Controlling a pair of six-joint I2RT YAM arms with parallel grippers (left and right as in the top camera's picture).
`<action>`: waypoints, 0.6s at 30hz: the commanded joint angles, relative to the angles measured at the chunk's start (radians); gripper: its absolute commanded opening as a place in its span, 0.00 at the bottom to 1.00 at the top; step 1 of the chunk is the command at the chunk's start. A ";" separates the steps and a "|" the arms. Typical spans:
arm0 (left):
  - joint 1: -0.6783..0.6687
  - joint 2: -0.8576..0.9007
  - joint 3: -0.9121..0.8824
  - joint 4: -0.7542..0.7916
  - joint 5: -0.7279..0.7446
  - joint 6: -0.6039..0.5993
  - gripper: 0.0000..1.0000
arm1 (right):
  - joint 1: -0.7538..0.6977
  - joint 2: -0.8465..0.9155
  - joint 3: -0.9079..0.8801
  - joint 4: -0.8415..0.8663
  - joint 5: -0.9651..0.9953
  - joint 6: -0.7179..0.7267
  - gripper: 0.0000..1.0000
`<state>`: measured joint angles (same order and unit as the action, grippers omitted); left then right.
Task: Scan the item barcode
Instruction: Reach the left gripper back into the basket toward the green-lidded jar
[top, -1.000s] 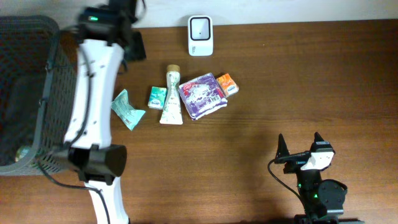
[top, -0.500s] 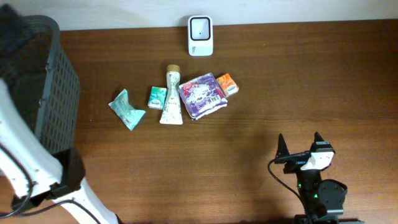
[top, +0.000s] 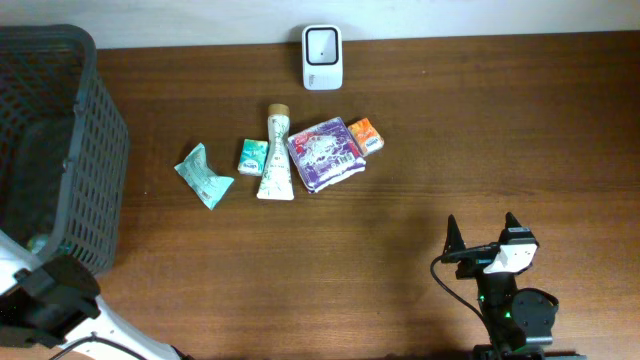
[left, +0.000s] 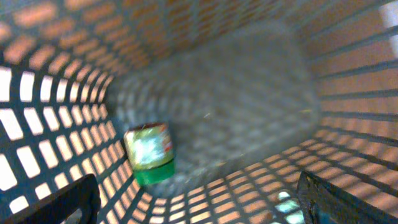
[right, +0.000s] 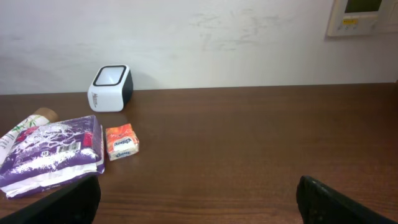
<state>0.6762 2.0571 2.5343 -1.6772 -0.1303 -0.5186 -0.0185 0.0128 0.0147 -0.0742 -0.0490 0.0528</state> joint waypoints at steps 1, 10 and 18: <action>0.023 -0.015 -0.152 0.030 0.003 -0.039 0.99 | 0.005 -0.005 -0.009 -0.001 0.005 0.008 0.99; 0.041 -0.015 -0.493 0.174 -0.105 -0.229 0.99 | 0.005 -0.006 -0.009 -0.001 0.005 0.008 0.99; 0.074 -0.014 -0.599 0.261 -0.147 -0.229 0.99 | 0.005 -0.006 -0.009 -0.001 0.005 0.008 0.99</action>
<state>0.7277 2.0567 1.9621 -1.4288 -0.2459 -0.7269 -0.0185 0.0128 0.0147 -0.0742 -0.0486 0.0532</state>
